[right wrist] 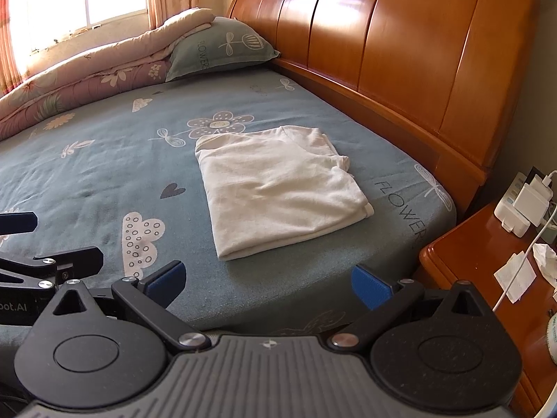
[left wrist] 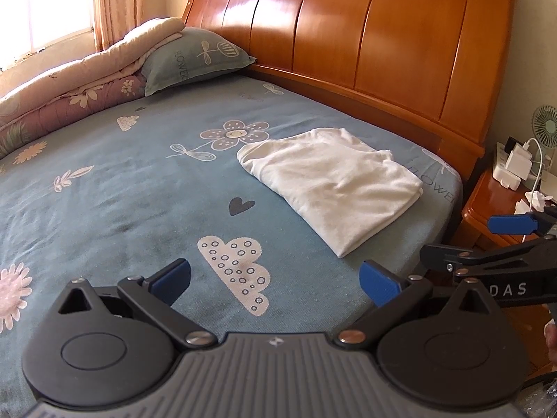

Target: Fold clothes

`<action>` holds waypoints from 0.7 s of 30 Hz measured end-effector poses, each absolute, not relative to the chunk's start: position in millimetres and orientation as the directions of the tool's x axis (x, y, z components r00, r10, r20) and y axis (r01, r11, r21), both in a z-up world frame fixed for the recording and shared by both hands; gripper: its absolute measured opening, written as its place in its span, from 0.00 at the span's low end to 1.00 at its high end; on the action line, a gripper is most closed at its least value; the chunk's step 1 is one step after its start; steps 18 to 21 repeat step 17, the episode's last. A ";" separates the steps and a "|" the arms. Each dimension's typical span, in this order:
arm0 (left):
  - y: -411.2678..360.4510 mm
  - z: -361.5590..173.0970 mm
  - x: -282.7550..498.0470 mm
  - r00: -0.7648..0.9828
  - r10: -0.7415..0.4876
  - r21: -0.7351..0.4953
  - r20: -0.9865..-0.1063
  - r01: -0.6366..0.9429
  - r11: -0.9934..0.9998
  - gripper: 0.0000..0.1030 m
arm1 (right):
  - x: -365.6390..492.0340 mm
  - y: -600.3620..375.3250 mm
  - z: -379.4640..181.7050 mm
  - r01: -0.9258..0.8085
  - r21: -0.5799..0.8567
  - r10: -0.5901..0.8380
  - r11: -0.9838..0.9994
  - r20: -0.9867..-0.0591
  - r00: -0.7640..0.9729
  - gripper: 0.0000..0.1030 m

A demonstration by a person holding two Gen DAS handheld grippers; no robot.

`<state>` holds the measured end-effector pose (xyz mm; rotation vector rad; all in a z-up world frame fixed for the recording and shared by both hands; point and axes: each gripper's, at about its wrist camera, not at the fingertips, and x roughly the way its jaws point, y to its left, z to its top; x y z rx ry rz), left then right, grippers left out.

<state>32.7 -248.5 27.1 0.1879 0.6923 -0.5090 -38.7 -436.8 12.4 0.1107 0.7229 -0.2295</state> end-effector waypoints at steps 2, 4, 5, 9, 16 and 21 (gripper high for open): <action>-248.2 27.0 32.5 0.655 -0.384 0.002 -0.651 0.507 0.862 0.99 | -38.7 -436.5 12.9 0.245 0.024 -0.167 0.969 -0.666 0.727 1.00; -248.1 26.8 32.4 0.654 -0.385 0.002 -0.651 0.508 0.861 0.99 | -38.6 -436.0 13.0 0.244 0.024 -0.167 0.969 -0.667 0.726 1.00; -248.3 26.7 32.6 0.652 -0.387 0.001 -0.652 0.511 0.859 0.99 | -38.4 -435.9 12.8 0.244 0.024 -0.166 0.970 -0.668 0.726 1.00; -249.8 24.8 33.1 0.640 -0.394 -0.003 -0.659 0.522 0.853 0.99 | -37.6 -435.1 11.9 0.242 0.022 -0.166 0.970 -0.670 0.723 1.00; -253.2 23.1 31.2 0.636 -0.405 0.006 -0.657 0.541 0.841 0.99 | -36.6 -435.5 10.7 0.247 0.019 -0.170 0.969 -0.674 0.719 1.00; -253.2 22.9 31.4 0.635 -0.406 0.005 -0.657 0.543 0.840 0.99 | -36.4 -435.5 10.7 0.247 0.018 -0.170 0.969 -0.674 0.719 1.00</action>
